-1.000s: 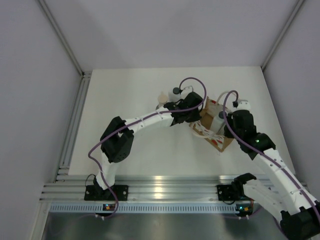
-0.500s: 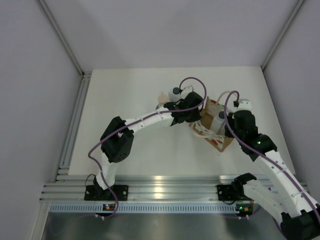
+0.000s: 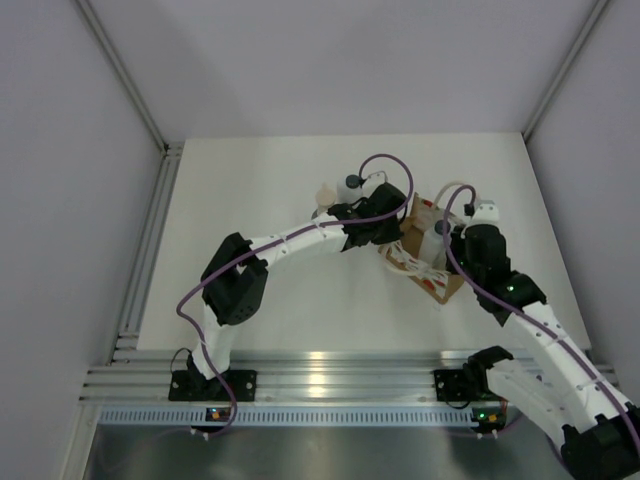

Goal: Take the personal care products out of the canvas bag

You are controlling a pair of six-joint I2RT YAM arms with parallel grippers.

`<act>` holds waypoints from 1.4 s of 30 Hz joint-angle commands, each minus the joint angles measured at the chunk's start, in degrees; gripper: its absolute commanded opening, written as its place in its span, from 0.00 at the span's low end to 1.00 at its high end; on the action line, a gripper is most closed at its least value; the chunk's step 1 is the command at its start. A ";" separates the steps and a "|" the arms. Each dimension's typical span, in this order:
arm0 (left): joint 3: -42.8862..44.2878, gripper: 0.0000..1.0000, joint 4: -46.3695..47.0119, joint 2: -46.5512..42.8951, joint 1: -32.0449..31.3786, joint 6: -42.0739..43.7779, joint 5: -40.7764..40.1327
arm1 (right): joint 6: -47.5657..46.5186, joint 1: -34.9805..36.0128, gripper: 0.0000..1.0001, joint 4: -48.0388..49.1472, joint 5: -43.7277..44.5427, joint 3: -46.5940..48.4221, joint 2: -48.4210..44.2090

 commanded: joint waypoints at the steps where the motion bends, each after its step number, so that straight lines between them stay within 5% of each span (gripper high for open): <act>1: 2.37 0.00 2.22 0.45 -0.56 -0.24 0.74 | 1.56 -0.89 0.00 9.31 0.07 -1.96 -0.61; 17: 2.46 0.00 2.22 0.63 -0.56 0.03 1.09 | 0.86 -0.80 0.00 17.40 -0.10 -9.17 -5.52; 26: 2.64 0.00 2.31 0.54 -0.56 0.47 1.18 | -0.01 -0.80 0.22 20.74 -0.98 -11.72 -4.91; 37: 2.55 0.00 2.22 0.37 -0.56 0.73 1.00 | -0.10 -0.72 0.27 22.85 -0.28 -13.82 -4.30; 40: 2.72 0.00 2.30 0.45 -0.56 0.82 1.09 | -0.10 -0.72 0.38 23.73 0.34 -14.44 -4.74; 42: 2.81 0.00 2.22 0.54 -0.56 0.82 1.18 | -0.28 -0.72 0.38 23.99 0.42 -14.44 -4.56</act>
